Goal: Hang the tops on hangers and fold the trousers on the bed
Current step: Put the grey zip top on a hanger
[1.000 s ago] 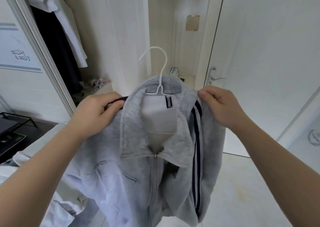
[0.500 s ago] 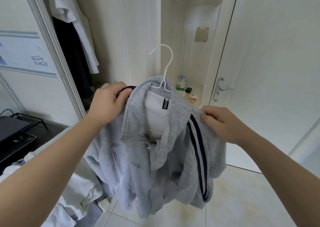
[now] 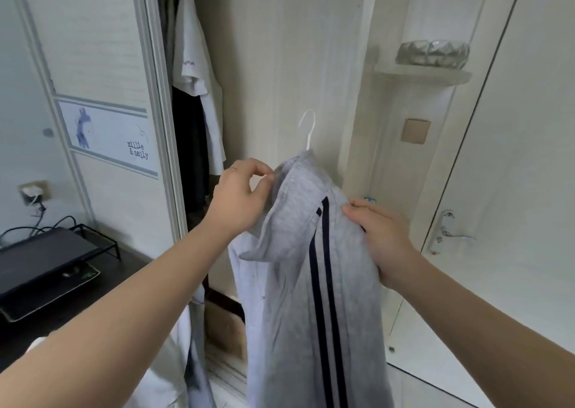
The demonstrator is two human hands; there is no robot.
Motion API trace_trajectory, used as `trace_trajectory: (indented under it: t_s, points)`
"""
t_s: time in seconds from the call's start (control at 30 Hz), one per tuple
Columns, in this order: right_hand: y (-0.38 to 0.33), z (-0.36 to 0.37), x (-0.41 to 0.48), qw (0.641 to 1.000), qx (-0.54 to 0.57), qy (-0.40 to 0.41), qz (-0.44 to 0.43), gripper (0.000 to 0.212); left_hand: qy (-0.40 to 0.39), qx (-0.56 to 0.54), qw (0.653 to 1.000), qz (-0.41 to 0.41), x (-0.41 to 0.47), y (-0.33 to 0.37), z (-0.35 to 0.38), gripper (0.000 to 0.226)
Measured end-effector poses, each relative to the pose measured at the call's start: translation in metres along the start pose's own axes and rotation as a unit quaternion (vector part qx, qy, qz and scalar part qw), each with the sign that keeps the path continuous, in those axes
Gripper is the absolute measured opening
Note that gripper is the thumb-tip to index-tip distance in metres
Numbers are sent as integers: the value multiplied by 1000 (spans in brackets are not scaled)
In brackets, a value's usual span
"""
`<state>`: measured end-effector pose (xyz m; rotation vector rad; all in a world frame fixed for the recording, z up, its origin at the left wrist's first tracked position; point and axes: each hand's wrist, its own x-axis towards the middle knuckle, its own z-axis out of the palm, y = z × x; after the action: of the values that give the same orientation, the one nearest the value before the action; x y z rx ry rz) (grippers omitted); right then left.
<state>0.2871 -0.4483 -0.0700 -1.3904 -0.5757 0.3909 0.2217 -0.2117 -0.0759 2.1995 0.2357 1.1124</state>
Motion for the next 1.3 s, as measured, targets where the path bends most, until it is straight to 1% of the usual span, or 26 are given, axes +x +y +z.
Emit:
trace_trajectory:
  t_s: [0.07, 0.13, 0.3, 0.37, 0.47, 0.53, 0.67, 0.8, 0.93, 1.13, 1.2, 1.3]
  points:
    - [-2, 21, 25, 1000, -5, -11, 6, 20, -1, -3, 999, 38, 2, -1, -7, 6]
    - [-3, 37, 52, 1000, -4, -22, 2, 22, -23, -27, 999, 39, 7, -3, -15, 10]
    - [-6, 72, 114, 998, 7, -48, -28, 14, -133, -94, 985, 55, 33, -24, -29, 19]
    - [-11, 87, 136, 997, -12, -53, -51, 14, -173, -91, 980, 49, 45, -33, -31, 32]
    - [-23, 111, 170, 995, -46, -42, -78, 17, -194, -48, 979, 43, 70, -47, -32, 48]
    - [-32, 126, 193, 993, -57, -28, -96, 17, -190, -38, 980, 52, 92, -58, -33, 47]
    - [-53, 153, 243, 989, -72, 5, -129, 14, -162, -33, 983, 81, 143, -84, -39, 35]
    - [-87, 178, 293, 982, -83, 49, -162, 16, -140, 2, 984, 111, 197, -101, -38, 25]
    - [-134, 196, 341, 972, -94, 87, -197, 12, -106, 19, 985, 137, 260, -103, -45, 25]
    - [-214, 212, 410, 960, -93, 97, -245, 6, -93, 36, 981, 168, 346, -104, -60, 23]
    - [-239, 216, 433, 955, -102, 99, -258, 4, -89, 41, 981, 170, 368, -104, -63, 17]
    - [-268, 220, 468, 954, -102, 111, -261, 10, -65, 45, 983, 164, 404, -103, -66, 18]
